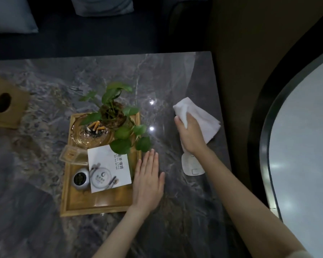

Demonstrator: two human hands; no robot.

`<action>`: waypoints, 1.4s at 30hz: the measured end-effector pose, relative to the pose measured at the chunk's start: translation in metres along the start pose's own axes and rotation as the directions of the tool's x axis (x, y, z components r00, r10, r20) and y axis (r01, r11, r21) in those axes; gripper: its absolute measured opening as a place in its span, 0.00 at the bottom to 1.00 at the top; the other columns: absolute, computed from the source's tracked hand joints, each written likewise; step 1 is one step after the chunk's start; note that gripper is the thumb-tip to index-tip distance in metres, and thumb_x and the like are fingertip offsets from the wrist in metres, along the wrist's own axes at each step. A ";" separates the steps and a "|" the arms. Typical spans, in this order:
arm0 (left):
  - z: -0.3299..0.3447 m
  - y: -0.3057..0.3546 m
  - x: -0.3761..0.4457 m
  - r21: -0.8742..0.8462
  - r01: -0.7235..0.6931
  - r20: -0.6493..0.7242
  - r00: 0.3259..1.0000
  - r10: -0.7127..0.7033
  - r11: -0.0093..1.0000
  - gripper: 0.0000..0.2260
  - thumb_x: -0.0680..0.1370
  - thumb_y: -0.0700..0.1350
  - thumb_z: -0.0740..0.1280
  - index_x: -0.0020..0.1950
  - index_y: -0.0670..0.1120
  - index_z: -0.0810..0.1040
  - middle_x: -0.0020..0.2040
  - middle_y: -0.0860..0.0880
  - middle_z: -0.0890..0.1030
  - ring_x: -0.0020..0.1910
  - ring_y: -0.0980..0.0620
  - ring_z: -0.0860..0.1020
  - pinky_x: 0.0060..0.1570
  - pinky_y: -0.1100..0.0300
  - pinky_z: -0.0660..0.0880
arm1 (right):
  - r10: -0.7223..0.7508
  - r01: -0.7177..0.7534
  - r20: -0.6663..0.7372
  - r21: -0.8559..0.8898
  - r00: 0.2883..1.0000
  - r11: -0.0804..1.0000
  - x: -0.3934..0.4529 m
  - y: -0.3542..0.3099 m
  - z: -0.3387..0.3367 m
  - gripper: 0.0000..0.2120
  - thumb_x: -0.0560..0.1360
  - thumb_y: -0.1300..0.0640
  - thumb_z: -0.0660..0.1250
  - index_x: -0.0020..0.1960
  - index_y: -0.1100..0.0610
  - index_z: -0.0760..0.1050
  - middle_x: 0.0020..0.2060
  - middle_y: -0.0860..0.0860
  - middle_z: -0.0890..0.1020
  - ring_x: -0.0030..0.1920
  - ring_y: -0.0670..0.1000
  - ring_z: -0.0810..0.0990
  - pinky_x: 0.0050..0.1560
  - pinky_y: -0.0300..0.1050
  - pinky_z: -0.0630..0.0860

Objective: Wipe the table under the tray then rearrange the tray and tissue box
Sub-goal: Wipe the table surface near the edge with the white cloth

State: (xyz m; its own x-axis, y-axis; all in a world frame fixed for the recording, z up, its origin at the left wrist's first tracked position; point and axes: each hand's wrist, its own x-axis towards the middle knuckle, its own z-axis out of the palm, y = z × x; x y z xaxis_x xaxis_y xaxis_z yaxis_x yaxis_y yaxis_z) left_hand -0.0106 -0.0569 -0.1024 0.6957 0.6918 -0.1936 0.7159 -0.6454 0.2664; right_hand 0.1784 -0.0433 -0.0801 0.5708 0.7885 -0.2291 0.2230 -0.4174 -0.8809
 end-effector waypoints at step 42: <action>0.002 0.000 0.003 -0.082 0.014 -0.049 0.999 -0.018 0.997 0.24 0.78 0.49 0.50 0.72 0.39 0.56 0.72 0.42 0.62 0.72 0.46 0.57 0.71 0.55 0.47 | -0.015 -0.095 -0.134 -0.768 0.991 0.633 0.070 0.039 -0.003 0.32 0.78 0.42 0.46 0.75 0.57 0.42 0.76 0.59 0.48 0.76 0.57 0.45 0.74 0.57 0.39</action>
State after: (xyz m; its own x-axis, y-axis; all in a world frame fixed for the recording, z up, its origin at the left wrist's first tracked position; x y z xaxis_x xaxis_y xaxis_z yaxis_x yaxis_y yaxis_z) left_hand -0.0080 -0.0558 -0.1050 0.6791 0.7182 -0.1516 0.7181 -0.6073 0.3398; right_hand 0.2294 -0.0053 -0.1292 0.6684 0.7268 -0.1583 0.6943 -0.6859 -0.2178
